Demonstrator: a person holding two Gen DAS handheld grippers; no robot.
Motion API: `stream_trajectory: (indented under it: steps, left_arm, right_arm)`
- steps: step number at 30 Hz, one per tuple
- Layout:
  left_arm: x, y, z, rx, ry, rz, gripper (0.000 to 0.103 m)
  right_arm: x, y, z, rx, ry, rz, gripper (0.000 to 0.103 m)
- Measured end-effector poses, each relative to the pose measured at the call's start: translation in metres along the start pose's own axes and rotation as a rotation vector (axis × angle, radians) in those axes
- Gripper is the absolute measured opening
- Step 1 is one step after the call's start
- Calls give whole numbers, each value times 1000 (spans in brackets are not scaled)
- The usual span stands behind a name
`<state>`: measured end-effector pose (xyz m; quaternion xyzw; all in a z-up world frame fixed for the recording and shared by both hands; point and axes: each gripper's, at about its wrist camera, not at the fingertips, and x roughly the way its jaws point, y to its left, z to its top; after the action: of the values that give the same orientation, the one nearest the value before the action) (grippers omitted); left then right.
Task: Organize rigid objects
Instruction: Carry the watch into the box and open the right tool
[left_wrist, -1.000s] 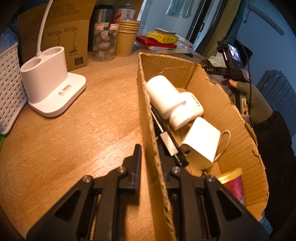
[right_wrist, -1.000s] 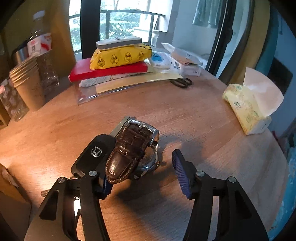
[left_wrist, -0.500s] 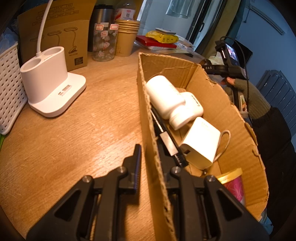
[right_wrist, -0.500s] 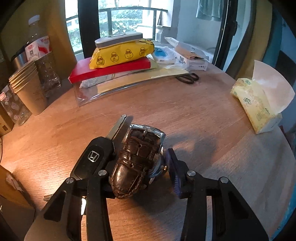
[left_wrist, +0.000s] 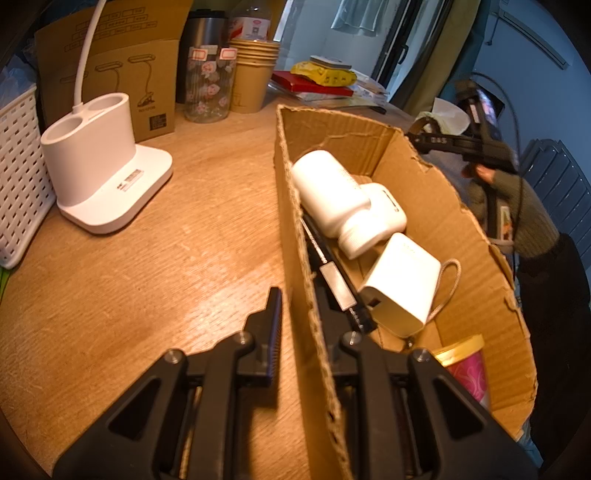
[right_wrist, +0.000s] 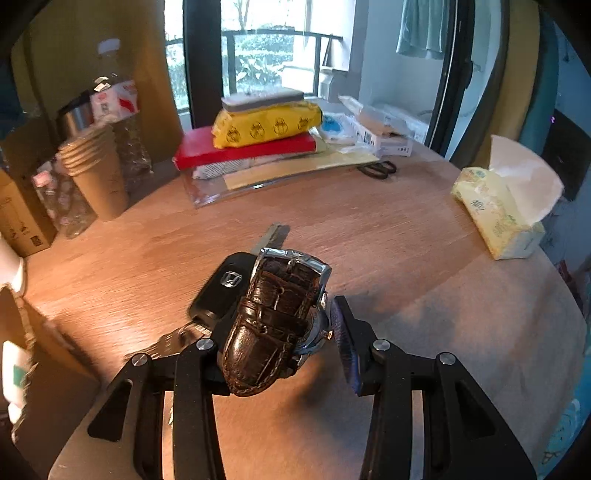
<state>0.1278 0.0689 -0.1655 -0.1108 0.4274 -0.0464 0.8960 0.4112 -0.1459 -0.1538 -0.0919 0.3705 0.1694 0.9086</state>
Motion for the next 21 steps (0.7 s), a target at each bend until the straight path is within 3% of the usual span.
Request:
stream_trajectory:
  steps: [13, 21]
  left_arm:
    - [0, -1, 0, 0, 0, 1, 17]
    - [0, -1, 0, 0, 0, 1, 17]
  right_arm:
    - [-85, 48, -14, -82, -117, 81, 45]
    - [-112, 87, -21, -146, -151, 139, 45]
